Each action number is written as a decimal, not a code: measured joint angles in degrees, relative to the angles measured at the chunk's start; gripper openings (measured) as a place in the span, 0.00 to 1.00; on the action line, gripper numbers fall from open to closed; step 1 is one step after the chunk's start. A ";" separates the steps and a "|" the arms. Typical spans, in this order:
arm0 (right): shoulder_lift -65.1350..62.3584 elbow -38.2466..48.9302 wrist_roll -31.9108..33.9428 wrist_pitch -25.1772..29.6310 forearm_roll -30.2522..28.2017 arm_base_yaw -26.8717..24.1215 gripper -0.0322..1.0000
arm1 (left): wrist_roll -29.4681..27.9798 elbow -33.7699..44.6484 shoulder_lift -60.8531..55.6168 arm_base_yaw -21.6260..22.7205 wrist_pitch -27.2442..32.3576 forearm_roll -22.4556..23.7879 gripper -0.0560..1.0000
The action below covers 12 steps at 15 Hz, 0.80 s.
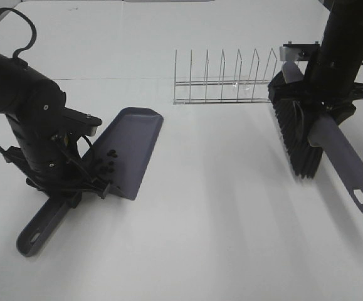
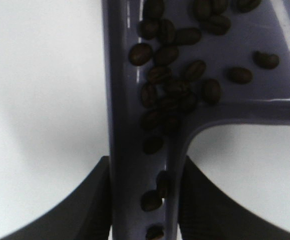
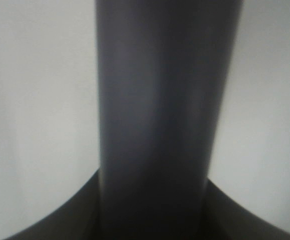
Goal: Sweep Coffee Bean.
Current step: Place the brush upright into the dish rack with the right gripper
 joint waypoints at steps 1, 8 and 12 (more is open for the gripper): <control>2.75 -0.63 -0.17 0.06 -1.95 -0.06 0.29 | -0.17 -0.06 0.00 0.00 0.46 -0.40 0.35; 12.43 -13.18 -1.55 0.86 -2.35 -0.06 0.29 | -0.29 -0.11 0.00 0.00 1.32 -1.26 0.35; 16.56 -20.40 -2.29 1.03 -1.72 -0.06 0.29 | -0.29 -0.11 0.00 0.00 1.43 -1.26 0.35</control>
